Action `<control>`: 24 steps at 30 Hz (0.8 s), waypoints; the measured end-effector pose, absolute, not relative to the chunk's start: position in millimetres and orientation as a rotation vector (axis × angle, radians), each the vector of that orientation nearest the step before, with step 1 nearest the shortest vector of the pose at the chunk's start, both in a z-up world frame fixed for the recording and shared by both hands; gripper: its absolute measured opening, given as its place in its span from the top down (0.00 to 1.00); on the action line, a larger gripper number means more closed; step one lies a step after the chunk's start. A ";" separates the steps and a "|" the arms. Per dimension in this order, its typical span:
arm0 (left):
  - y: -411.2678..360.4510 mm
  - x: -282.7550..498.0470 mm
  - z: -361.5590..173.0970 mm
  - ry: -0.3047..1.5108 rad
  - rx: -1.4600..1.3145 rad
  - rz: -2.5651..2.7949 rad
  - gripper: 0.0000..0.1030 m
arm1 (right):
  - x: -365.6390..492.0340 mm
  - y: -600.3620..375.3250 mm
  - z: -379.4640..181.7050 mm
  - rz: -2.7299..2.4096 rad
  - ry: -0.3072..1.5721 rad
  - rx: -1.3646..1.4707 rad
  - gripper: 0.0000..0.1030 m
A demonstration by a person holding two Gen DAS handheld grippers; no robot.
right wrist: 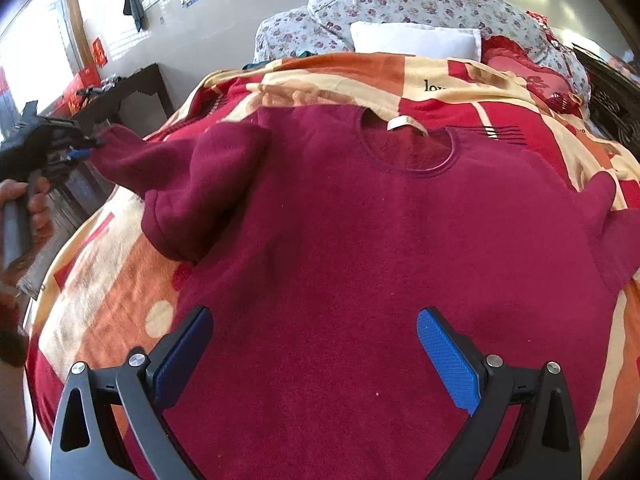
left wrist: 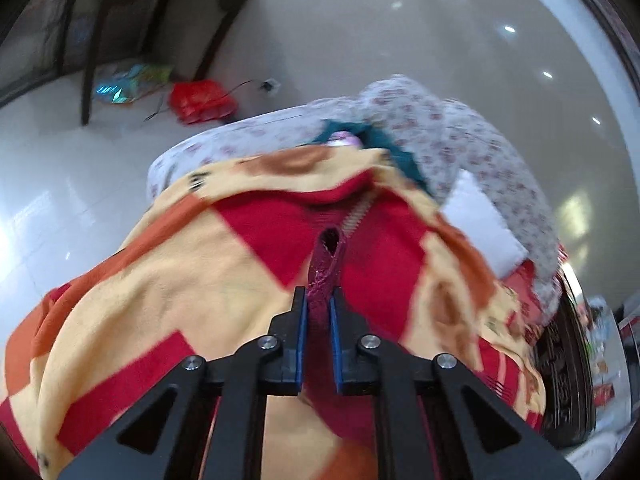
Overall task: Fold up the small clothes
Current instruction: 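Grasp the sleeve with the left tool and fold it across the body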
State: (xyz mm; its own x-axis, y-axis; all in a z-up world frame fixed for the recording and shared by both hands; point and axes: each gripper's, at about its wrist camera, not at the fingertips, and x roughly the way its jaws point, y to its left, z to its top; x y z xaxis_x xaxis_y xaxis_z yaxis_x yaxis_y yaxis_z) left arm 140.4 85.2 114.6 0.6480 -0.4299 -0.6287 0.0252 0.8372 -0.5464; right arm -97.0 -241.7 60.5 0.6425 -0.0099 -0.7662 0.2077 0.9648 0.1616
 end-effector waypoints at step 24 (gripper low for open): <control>-223.9 -28.9 195.2 0.891 -0.176 -0.929 0.91 | -197.1 -386.1 101.8 -0.378 0.721 0.473 0.00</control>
State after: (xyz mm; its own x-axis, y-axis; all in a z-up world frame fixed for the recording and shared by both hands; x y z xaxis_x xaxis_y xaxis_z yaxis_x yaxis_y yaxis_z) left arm -28.9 -223.9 195.2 0.2821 -0.7565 -0.5901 0.6209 0.6128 -0.4888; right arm -197.1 -386.1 101.8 0.6921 -0.1667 -0.7023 0.4831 0.8299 0.2791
